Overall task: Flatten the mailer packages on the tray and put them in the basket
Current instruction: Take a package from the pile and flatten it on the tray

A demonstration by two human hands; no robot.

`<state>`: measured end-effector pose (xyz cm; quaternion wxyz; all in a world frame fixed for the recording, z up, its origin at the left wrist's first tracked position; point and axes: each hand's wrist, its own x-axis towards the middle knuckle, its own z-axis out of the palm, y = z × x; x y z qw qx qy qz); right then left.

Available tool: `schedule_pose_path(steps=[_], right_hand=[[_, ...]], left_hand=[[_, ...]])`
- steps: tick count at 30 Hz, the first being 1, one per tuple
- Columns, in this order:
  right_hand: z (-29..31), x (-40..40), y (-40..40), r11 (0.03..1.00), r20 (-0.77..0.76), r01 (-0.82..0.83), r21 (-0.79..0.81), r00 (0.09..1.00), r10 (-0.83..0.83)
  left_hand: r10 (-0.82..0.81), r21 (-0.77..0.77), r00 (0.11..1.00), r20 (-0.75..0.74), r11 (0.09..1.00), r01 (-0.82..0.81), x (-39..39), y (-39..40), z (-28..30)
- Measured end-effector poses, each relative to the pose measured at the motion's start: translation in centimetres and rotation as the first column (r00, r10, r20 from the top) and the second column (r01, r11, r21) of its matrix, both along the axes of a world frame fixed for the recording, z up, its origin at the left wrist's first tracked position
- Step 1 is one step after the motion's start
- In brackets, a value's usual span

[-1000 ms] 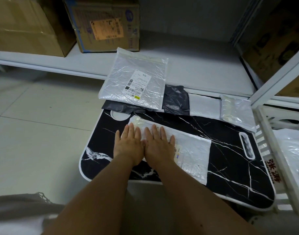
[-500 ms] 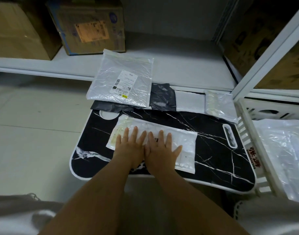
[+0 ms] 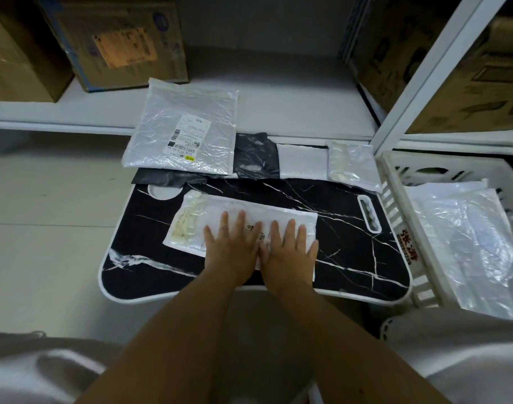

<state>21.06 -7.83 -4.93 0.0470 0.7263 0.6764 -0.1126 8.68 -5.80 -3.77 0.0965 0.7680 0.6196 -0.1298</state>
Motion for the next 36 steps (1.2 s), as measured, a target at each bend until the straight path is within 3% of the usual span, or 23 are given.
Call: schedule_pose_path(steps=[7, 12, 16, 19, 24, 30, 33, 36], right_hand=[[-0.3, 0.9, -0.3, 0.999, -0.032, -0.031, 0.003, 0.999, 0.032], [0.1, 1.3, -0.2, 1.0, -0.035, -0.005, -0.009, 0.999, 0.005], [0.6, 2.1, -0.1, 0.998, -0.01, 0.016, -0.067, 1.0, -0.017], [1.6, 3.2, 0.0, 0.979, 0.032, 0.131, -0.154, 0.991, -0.127], [3.3, 3.4, 0.8, 0.952, 0.166, 0.209, -0.225, 0.971, -0.174], [3.3, 2.0, 0.3, 0.953, 0.199, 0.218, -0.212, 0.964, -0.176], [3.5, 1.4, 0.7, 0.937, 0.046, 0.32, -0.14, 0.947, -0.317], [4.2, 0.9, 1.0, 0.828, -0.245, 0.552, -0.094, 0.794, -0.557]], left_hand=[[0.012, -0.119, 0.999, -0.037, 0.993, -0.016, -0.5, 0.1, -0.4], [0.067, -0.098, 0.998, -0.005, 0.993, -0.067, -1.1, 0.2, -0.5], [0.143, -0.103, 0.989, 0.027, 0.985, -0.14, -2.5, 0.1, -0.2], [0.226, -0.152, 0.974, 0.006, 0.963, -0.223, -3.2, 0.1, 0.7], [0.53, -0.213, 0.847, 0.042, 0.833, -0.51, -5.2, -0.4, 1.3], [0.512, -0.163, 0.856, -0.076, 0.84, -0.517, -6.3, -0.7, 1.2], [0.617, -0.106, 0.784, 0.07, 0.786, -0.609, -6.0, 0.1, 2.1], [0.716, -0.099, 0.641, 0.277, 0.685, -0.722, -5.9, 0.7, 3.4]])
